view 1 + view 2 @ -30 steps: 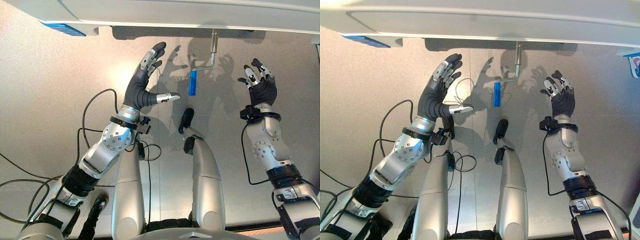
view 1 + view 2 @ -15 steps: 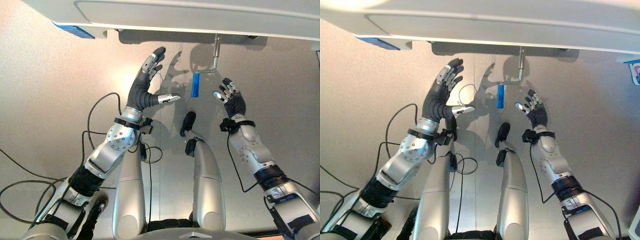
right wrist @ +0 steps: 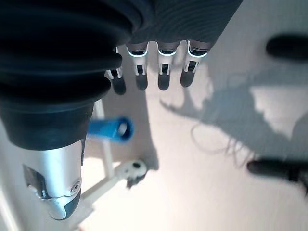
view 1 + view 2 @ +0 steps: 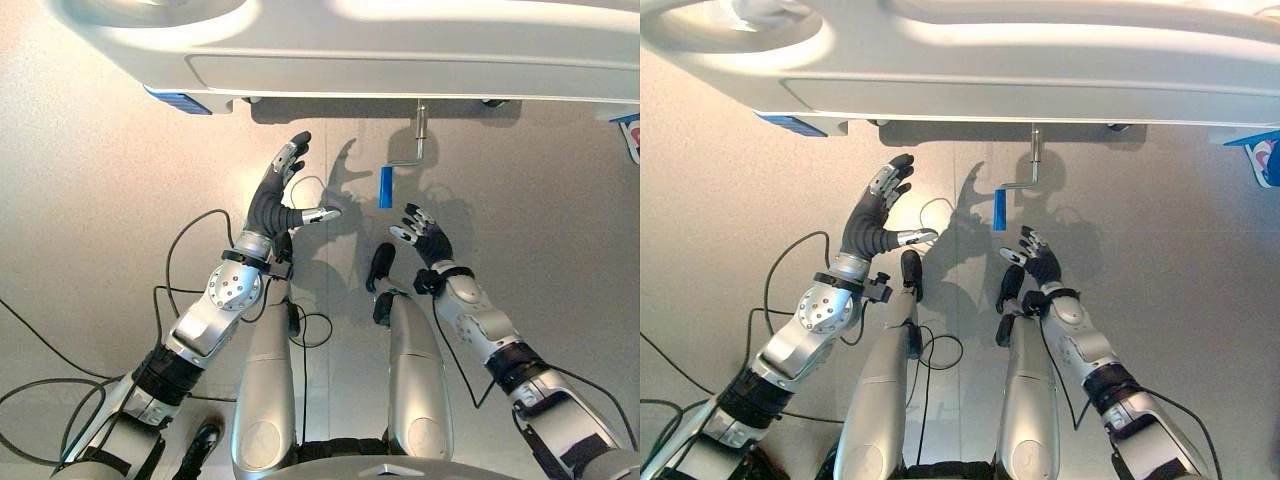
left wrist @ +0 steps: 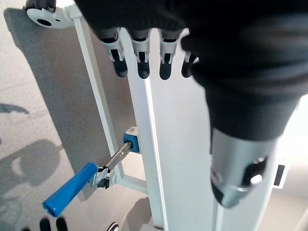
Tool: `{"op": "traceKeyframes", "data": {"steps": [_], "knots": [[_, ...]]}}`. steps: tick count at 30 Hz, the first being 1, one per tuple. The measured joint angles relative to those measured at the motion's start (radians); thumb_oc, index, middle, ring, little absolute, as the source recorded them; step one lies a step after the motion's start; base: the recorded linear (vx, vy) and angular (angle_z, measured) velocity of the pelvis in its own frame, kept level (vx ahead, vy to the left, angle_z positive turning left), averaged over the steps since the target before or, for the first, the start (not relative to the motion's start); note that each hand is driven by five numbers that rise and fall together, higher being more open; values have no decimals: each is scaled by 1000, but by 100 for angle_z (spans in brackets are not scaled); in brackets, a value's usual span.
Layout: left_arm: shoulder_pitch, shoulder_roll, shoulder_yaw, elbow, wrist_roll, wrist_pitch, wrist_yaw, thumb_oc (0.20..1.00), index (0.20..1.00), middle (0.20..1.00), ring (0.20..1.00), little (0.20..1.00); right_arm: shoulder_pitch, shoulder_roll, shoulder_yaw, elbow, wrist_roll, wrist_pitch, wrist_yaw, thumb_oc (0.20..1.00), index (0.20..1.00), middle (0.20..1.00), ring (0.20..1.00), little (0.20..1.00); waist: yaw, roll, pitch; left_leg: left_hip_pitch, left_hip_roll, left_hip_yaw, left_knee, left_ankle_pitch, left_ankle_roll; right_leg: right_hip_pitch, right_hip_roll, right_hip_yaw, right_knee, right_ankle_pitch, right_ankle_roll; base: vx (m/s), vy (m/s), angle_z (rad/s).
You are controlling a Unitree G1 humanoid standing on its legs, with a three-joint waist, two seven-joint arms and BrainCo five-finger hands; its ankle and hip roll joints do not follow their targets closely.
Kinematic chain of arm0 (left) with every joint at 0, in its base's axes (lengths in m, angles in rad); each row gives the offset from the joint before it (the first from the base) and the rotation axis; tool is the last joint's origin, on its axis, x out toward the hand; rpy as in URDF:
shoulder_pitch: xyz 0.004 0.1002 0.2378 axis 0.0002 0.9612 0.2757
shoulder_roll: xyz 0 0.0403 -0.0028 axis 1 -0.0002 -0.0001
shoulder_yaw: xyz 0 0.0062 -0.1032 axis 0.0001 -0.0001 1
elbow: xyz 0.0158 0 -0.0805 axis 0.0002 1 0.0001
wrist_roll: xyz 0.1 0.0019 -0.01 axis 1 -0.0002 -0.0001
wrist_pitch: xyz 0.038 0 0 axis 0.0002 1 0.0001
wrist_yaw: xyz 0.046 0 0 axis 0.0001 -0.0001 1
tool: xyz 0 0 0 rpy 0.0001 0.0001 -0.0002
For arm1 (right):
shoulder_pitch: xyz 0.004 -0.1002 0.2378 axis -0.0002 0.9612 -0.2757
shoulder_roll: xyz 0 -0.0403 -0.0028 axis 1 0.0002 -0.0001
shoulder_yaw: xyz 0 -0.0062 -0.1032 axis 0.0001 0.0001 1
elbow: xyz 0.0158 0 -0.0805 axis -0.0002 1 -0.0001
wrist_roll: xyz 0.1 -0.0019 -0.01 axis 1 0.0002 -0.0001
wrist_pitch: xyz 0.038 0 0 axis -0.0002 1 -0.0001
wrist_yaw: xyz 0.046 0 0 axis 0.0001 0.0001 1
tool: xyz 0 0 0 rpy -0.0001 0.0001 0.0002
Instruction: Raise the hospital bed
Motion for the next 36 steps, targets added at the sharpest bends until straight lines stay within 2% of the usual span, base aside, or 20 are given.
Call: {"op": "traceKeyframes", "data": {"steps": [10, 36], "knots": [[-19, 0, 1, -29, 0, 0, 1, 1000, 1000, 1000, 1000, 1000, -110, -25, -2, -6, 130, -4, -24, 1000, 1000, 1000, 1000, 1000, 22, 2, 0, -39, 1, -11, 7, 4, 0, -22, -1, -18, -2, 0, 0, 3, 1, 4], [-23, 2, 1, -29, 0, 0, 31, 1000, 1000, 1000, 1000, 1000, -185, -44, 7, 30, 190, -5, -45, 1000, 1000, 1000, 1000, 1000, 27, 2, 0, -86, 0, -32, 26, 4, 0, -48, -1, -32, 3, 0, -1, 3, 1, 1]]}}
